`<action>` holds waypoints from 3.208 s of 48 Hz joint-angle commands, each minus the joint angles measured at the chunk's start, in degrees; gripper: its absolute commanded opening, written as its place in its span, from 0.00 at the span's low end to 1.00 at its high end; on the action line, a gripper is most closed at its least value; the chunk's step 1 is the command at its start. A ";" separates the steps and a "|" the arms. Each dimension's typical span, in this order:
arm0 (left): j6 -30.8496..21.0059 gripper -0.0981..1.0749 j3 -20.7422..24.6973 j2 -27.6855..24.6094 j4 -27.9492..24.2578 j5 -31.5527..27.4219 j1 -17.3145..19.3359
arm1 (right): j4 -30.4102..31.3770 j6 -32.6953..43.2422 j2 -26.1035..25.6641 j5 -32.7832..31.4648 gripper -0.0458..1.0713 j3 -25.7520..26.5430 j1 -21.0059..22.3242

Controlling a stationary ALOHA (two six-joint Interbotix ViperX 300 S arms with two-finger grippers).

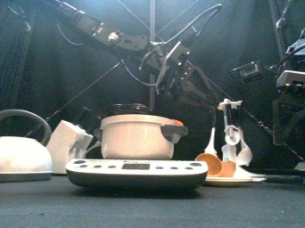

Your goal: Move squash up and to the left

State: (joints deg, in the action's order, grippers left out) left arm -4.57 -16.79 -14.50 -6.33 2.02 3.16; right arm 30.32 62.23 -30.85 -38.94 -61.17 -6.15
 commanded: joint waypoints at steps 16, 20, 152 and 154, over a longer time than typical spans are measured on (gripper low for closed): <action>0.18 0.72 -7.29 10.37 0.35 2.37 -0.09 | 0.70 -0.09 -0.97 0.79 0.67 1.58 -0.53; 0.18 0.72 -10.28 12.48 0.44 2.37 -0.09 | 0.70 0.00 -0.97 0.97 0.67 1.85 -0.53; 0.09 0.72 -38.67 29.62 3.69 10.02 -4.83 | -20.04 6.59 26.72 -6.24 0.65 24.61 -30.94; 0.09 0.72 -38.58 29.62 3.69 10.02 -4.92 | -18.46 6.50 26.28 -6.59 0.65 25.05 -30.67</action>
State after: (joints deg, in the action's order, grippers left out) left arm -4.48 -55.99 14.59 -2.64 11.51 -1.76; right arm 9.40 68.91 -2.46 -45.00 -37.79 -37.35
